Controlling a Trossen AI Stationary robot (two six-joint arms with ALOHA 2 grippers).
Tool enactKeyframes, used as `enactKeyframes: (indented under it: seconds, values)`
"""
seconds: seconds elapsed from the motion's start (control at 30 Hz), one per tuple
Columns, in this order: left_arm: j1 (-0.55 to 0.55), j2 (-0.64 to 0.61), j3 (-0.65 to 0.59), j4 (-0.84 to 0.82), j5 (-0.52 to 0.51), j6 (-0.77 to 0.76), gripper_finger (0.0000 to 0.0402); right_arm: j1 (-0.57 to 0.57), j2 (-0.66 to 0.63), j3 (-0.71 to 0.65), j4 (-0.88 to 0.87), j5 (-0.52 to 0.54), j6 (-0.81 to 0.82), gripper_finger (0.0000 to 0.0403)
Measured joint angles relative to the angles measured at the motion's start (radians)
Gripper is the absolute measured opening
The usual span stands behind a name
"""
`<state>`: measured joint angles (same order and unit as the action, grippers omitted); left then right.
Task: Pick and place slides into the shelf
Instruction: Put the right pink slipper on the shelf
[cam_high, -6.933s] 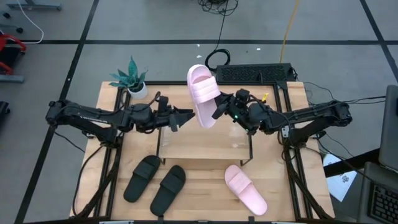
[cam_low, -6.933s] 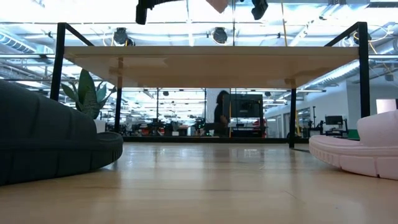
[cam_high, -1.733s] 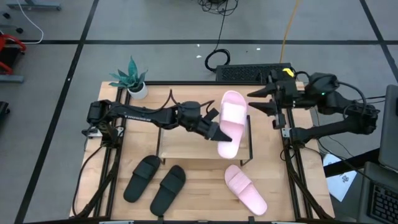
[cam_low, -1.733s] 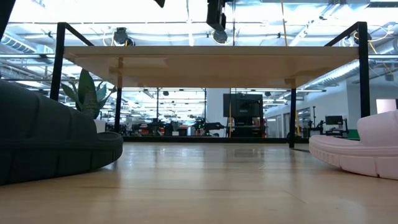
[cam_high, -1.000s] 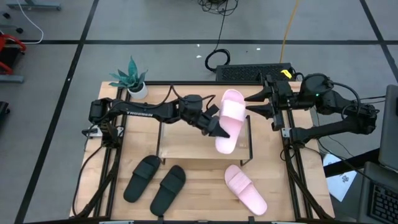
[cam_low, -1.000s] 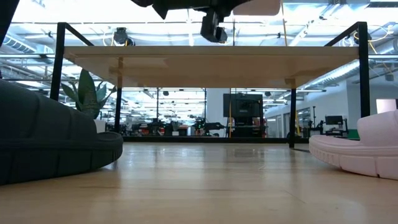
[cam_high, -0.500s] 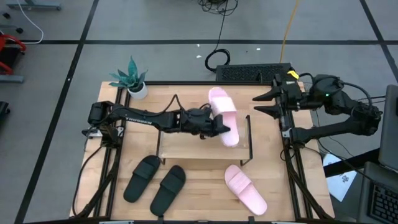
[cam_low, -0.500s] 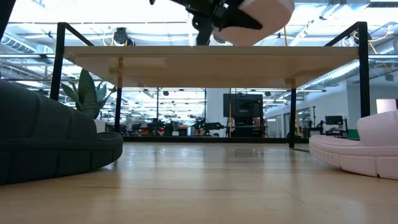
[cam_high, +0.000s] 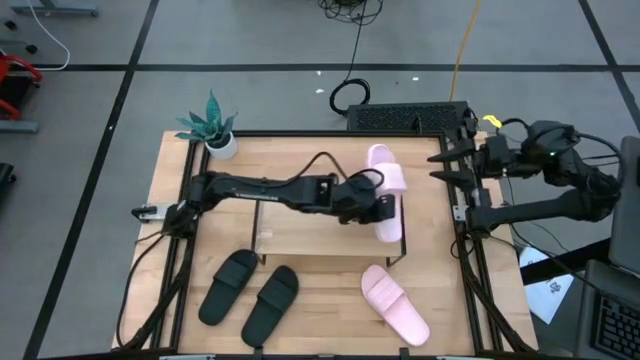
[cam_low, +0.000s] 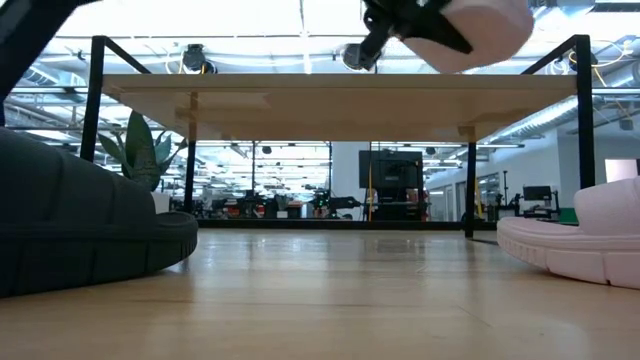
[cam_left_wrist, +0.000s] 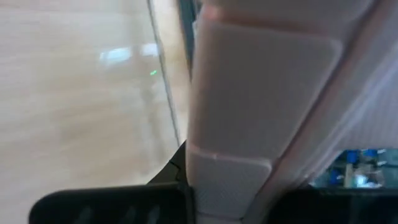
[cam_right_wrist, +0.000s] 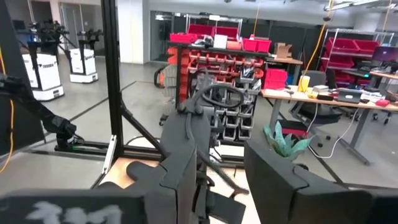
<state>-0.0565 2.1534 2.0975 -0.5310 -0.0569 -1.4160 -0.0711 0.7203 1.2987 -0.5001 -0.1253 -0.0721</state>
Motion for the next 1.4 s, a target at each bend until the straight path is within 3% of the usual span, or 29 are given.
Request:
enactKeyframes:
  seconds: [0.2,0.73,1.4]
  values:
    - [-0.004,0.014,0.043,-0.137,0.042,-0.035,0.005,0.0,-0.048,0.0,-0.02,0.002,0.011,0.0125]
    - [-0.045,0.063,0.038,-0.069,0.083,-0.166,0.005,0.0,-0.088,0.0,-0.029,0.047,0.004,0.0125]
    - [-0.035,0.096,0.038,-0.07,0.119,-0.164,0.005,0.0,-0.083,0.0,-0.056,0.043,0.004,0.0125]
